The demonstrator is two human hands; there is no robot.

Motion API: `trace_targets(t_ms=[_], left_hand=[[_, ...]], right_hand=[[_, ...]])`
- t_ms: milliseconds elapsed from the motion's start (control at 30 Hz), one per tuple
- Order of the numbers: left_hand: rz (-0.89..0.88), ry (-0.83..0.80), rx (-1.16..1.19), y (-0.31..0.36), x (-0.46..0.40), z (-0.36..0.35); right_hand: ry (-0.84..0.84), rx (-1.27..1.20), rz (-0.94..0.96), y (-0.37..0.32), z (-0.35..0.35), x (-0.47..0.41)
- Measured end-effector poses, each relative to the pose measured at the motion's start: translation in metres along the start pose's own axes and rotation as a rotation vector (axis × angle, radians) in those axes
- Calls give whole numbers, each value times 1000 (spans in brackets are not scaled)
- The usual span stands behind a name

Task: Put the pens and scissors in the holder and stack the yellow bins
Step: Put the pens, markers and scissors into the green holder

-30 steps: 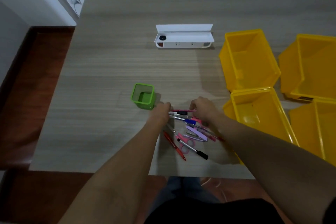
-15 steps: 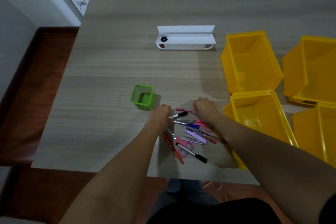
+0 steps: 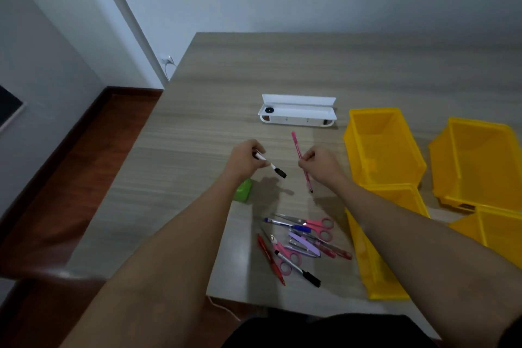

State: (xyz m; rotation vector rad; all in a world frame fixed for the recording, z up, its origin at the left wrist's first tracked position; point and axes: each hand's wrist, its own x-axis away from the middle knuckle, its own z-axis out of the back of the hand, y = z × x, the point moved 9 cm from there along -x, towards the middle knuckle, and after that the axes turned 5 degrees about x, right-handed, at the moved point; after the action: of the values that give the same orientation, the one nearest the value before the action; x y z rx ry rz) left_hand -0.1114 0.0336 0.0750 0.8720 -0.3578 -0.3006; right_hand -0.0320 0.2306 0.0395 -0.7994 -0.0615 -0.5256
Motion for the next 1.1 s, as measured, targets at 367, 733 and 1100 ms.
trace_targets(t_ms=[367, 733, 1100], left_hand=[[-19, 104, 144, -14, -5, 77], [-26, -12, 112, -84, -17, 80], [-176, -7, -8, -43, -32, 72]], right_hand=[[24, -368, 92, -99, -25, 3], [99, -298, -34, -104, -100, 4], [87, -354, -78, -84, -82, 21]])
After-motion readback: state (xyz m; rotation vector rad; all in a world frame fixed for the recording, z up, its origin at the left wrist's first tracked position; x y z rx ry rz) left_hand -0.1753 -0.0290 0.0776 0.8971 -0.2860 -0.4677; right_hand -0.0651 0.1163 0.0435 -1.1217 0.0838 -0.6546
